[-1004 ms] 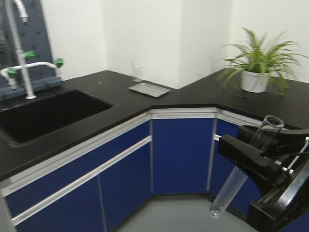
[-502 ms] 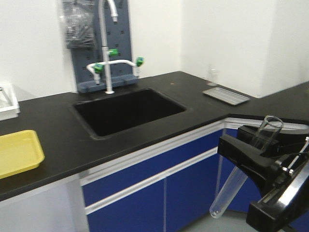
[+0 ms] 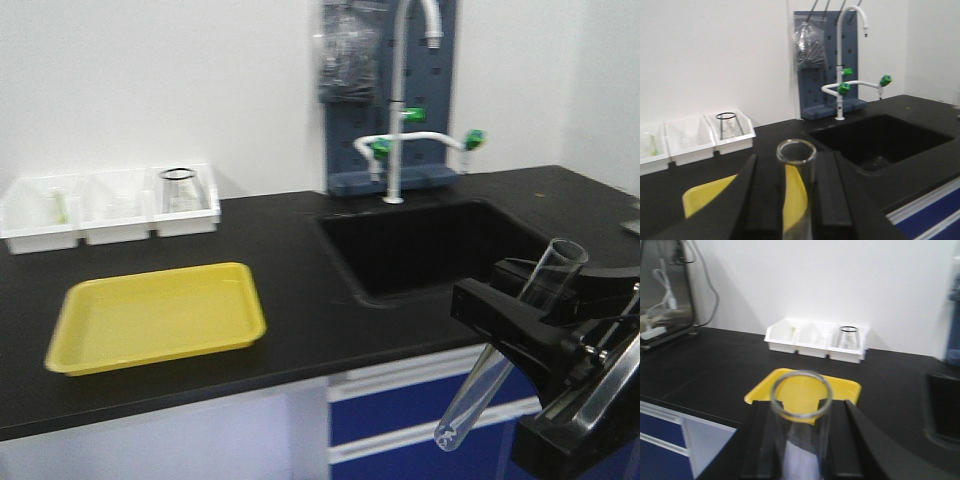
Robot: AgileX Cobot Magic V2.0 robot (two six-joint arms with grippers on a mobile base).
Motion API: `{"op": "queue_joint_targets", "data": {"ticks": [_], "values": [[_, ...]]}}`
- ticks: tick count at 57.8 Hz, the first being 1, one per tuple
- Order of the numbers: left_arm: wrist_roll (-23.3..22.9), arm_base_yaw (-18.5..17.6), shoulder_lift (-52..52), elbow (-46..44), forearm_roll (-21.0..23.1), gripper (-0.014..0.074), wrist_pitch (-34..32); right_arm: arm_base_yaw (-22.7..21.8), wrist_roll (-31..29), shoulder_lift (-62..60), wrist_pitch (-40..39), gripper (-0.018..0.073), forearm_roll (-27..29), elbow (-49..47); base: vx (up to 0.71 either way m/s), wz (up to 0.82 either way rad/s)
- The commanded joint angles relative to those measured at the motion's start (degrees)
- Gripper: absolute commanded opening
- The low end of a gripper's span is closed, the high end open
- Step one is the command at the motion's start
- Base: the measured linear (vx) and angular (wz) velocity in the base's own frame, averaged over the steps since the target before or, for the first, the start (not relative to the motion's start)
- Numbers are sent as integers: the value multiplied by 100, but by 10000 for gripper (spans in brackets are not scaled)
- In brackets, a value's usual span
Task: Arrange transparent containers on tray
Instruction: 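Drive the base up to the yellow tray holding both tubes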
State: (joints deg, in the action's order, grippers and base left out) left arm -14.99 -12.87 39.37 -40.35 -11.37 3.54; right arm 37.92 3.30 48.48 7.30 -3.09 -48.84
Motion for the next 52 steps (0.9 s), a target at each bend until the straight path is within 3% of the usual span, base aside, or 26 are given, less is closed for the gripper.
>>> {"op": "queue_joint_targets", "data": {"ticks": [1,28,52], "values": [[-25,-31,6,-199,35,132,-462,-18,-55,-32,-506,146,-16,-172,18,66],[-25,-31,6,-199,35,132,-462,-18,-55,-32,-506,146,-16,-172,19,53],[-25,-31,6,-199,35,132,-462,-18,-55,-32,-506,146,-16,-172,24,7]]}}
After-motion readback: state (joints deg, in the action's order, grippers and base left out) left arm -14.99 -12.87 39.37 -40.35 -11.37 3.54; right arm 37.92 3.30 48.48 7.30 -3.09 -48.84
